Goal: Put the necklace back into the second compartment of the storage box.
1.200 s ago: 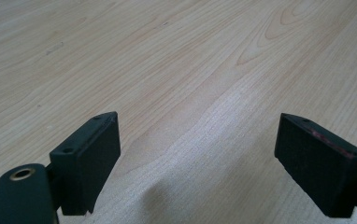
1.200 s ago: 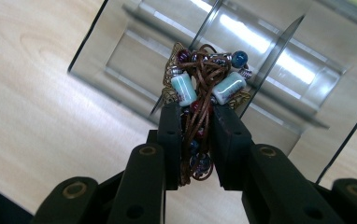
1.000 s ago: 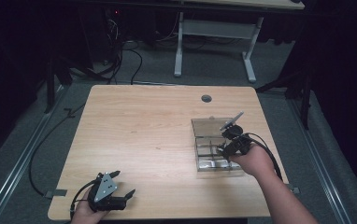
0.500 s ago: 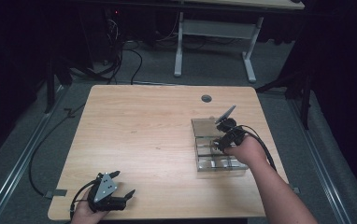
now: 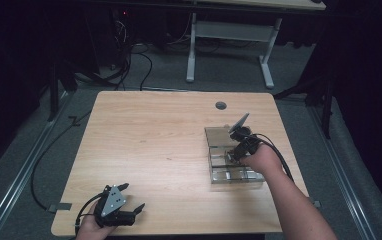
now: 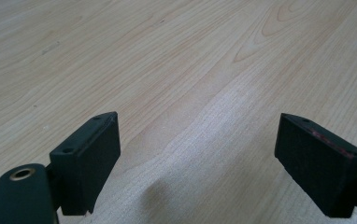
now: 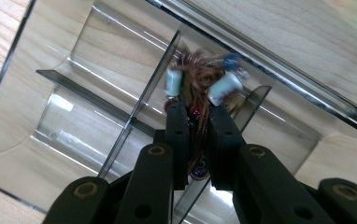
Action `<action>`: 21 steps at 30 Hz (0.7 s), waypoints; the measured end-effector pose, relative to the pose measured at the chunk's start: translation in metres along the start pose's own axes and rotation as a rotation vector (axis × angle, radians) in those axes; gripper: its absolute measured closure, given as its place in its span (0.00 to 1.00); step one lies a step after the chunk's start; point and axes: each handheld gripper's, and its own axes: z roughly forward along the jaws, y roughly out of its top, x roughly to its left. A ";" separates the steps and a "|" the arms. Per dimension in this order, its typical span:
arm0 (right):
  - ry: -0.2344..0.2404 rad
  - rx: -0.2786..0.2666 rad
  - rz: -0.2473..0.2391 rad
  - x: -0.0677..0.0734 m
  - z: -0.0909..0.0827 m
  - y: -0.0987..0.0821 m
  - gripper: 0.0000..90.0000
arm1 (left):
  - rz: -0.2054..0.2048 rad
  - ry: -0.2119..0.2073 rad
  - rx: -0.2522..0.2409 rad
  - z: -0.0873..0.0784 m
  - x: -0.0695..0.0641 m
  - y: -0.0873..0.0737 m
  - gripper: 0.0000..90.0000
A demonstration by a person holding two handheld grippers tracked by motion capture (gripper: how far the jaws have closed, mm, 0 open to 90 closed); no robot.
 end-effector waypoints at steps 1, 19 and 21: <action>0.000 0.007 0.010 0.000 0.002 0.001 0.90 | 0.001 -0.001 0.001 0.000 0.000 0.000 0.16; -0.008 0.046 0.011 0.001 0.020 0.009 0.90 | 0.006 -0.007 0.012 0.000 0.000 0.000 0.16; -0.005 0.045 0.013 0.001 0.019 0.009 0.88 | 0.006 -0.007 0.011 0.000 0.000 0.000 0.16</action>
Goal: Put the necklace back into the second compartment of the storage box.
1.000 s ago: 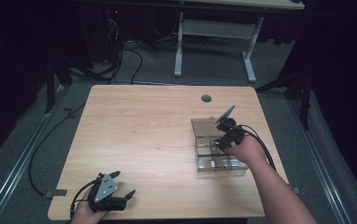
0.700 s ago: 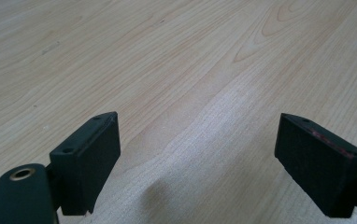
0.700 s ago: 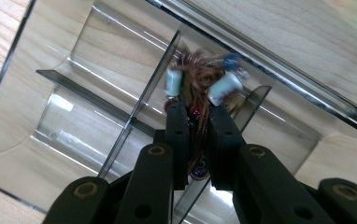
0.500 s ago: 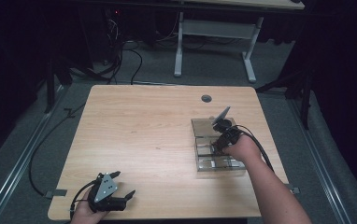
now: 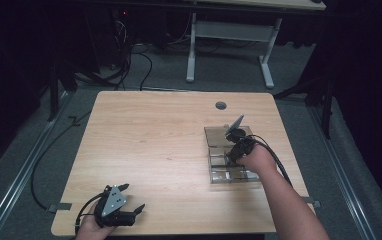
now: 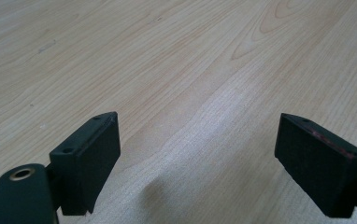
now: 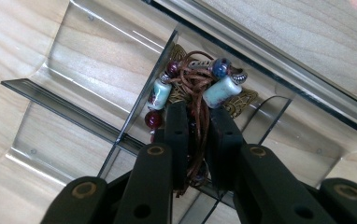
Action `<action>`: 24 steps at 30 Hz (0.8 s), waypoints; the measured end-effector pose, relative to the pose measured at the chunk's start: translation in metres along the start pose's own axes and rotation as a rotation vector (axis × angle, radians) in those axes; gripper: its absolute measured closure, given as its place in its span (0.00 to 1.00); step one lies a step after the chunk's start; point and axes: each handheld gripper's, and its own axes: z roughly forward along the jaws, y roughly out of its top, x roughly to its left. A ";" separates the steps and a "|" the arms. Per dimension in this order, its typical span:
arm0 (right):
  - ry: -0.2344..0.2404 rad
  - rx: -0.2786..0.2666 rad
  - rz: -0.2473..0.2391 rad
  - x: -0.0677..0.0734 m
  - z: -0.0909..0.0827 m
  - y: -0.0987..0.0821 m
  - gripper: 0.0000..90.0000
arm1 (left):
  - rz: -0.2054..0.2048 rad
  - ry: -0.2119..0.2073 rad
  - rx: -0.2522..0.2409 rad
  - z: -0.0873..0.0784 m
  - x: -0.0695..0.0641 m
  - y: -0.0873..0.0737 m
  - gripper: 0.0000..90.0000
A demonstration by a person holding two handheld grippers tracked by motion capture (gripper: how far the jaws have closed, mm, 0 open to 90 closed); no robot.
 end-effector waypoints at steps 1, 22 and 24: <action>0.003 -0.004 0.009 0.000 -0.001 0.000 0.86 | 0.001 0.001 0.000 0.000 0.000 0.000 0.16; -0.030 -0.061 0.067 -0.007 -0.008 0.005 0.96 | 0.004 0.002 0.000 0.000 -0.001 0.000 0.17; -0.029 -0.046 0.061 -0.008 -0.003 0.005 0.96 | 0.004 0.000 0.000 0.000 -0.001 0.000 0.17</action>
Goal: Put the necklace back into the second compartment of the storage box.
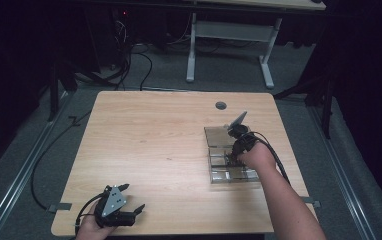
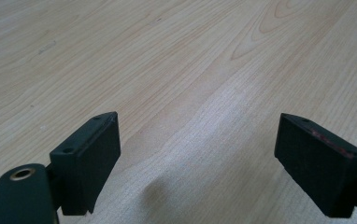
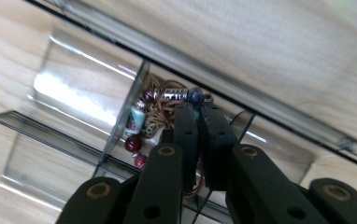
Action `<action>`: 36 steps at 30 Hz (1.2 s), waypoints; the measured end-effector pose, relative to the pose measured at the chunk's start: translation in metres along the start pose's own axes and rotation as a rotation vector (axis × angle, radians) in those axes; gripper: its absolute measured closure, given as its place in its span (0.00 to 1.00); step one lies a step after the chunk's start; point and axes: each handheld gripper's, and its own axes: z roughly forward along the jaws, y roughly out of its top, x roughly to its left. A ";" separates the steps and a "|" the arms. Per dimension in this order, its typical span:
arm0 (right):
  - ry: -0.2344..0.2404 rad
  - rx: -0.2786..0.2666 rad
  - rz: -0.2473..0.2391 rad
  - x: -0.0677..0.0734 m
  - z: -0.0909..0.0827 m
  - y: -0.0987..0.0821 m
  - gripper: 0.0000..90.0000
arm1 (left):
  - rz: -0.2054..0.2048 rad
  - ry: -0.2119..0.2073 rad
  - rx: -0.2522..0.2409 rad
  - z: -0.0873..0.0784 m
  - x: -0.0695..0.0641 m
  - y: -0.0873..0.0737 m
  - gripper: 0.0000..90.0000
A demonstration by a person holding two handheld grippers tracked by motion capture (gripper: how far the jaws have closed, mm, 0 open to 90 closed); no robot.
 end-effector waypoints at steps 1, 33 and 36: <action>0.001 0.003 0.002 0.000 0.000 0.000 0.95 | 0.001 -0.001 0.001 0.000 0.000 0.000 0.17; 0.067 -0.014 0.034 0.008 -0.034 -0.030 0.86 | -0.004 0.002 -0.005 -0.001 0.000 0.000 0.17; 0.074 -0.023 0.035 0.010 -0.044 -0.037 0.84 | -0.007 0.004 -0.007 -0.001 0.000 0.000 0.17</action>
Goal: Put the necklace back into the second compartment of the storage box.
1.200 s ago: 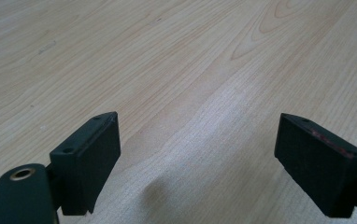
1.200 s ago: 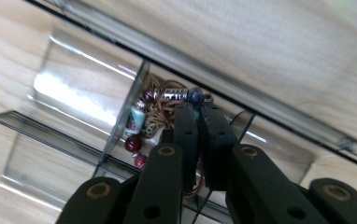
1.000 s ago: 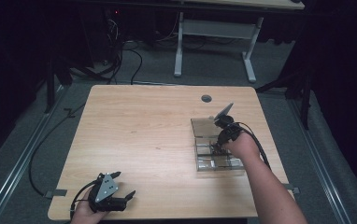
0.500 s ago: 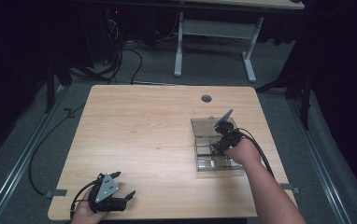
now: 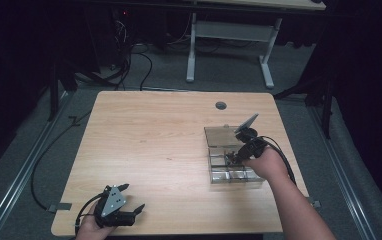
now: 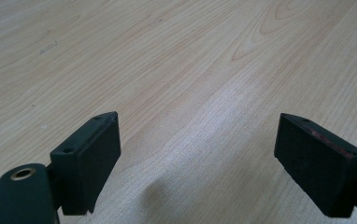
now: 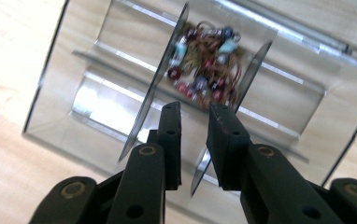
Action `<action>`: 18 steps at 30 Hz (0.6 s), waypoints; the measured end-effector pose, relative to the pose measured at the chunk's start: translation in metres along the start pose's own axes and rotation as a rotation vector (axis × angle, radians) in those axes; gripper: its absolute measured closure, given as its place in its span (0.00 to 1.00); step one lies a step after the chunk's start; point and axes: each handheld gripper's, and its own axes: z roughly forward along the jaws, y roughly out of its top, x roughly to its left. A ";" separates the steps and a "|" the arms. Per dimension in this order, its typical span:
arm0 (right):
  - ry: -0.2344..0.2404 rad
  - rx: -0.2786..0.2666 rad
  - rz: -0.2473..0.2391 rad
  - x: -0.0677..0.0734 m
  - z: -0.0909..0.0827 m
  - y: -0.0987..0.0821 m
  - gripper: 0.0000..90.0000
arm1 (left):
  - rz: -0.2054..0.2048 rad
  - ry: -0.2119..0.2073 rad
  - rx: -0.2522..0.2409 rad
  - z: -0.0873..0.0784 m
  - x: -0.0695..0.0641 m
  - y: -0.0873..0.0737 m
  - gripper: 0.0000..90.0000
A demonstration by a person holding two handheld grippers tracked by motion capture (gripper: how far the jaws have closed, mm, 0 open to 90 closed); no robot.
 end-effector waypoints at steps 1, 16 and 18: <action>-0.004 -0.002 0.003 0.001 -0.003 -0.003 0.83 | -0.001 0.000 0.000 0.000 0.000 0.000 0.17; 0.007 0.007 0.000 0.024 -0.018 -0.041 0.79 | -0.012 0.005 -0.014 0.000 0.001 0.000 0.17; 0.011 0.010 0.006 0.026 -0.018 -0.045 0.79 | -0.012 0.006 -0.013 0.000 0.001 0.000 0.17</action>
